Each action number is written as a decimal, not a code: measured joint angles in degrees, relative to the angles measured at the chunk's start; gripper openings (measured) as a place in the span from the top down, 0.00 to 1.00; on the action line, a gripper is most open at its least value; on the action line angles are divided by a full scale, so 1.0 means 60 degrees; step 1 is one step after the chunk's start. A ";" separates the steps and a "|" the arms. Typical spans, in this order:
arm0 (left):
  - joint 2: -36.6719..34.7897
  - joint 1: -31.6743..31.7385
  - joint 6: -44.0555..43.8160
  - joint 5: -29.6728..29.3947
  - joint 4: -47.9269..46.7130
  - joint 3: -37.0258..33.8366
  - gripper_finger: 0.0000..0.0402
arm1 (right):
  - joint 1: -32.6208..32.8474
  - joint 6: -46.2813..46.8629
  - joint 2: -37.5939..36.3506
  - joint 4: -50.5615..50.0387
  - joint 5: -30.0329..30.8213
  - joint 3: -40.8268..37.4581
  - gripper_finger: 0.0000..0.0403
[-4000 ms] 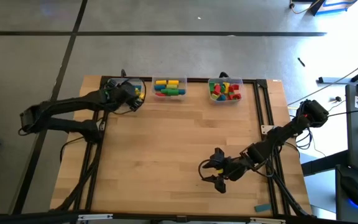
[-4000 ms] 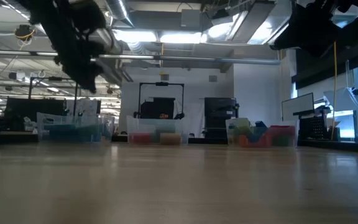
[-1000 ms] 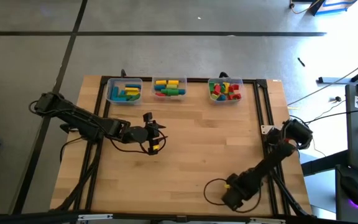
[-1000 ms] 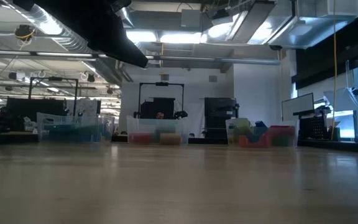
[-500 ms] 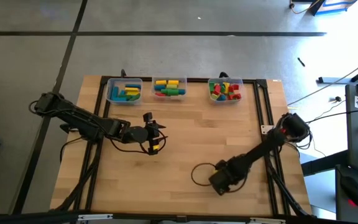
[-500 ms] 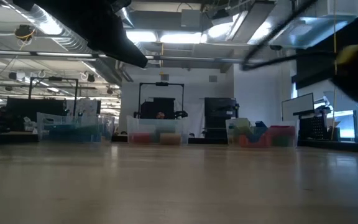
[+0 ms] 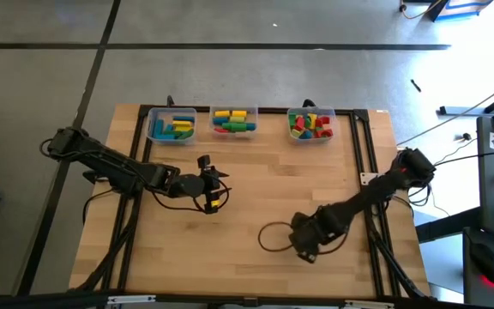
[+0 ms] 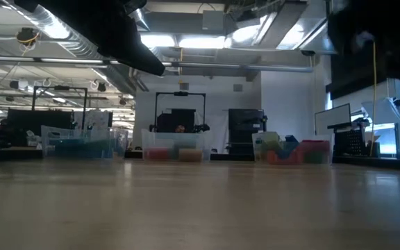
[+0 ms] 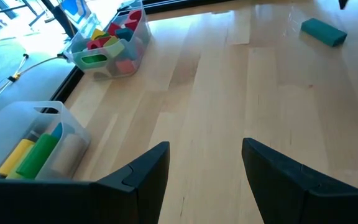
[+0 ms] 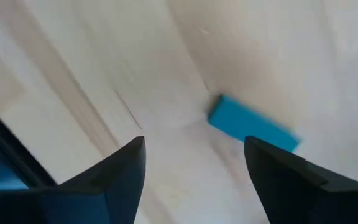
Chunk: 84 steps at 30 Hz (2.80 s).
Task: Sort blocks by size
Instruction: Put the blue rectangular block into the left transparent bin
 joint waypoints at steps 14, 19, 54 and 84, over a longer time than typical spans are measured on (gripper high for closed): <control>0.0000 0.0000 0.0000 0.0000 0.0003 0.0000 0.51 | 0.1136 -0.4656 0.0114 -0.0377 0.2081 -0.1209 0.34; 0.0000 0.0000 0.0000 0.0002 0.0029 0.0000 0.51 | 0.1136 -0.4728 0.0146 0.0981 0.2032 -0.2044 0.34; 0.0000 -0.1034 0.1307 0.0105 0.1539 -0.0004 0.51 | 0.1129 -0.3316 0.0164 0.2050 0.4839 -0.0365 0.77; 0.3623 -0.1953 0.7205 0.2160 0.3167 0.1953 0.51 | -0.0890 -0.5490 0.0149 0.6058 0.2891 0.0276 0.76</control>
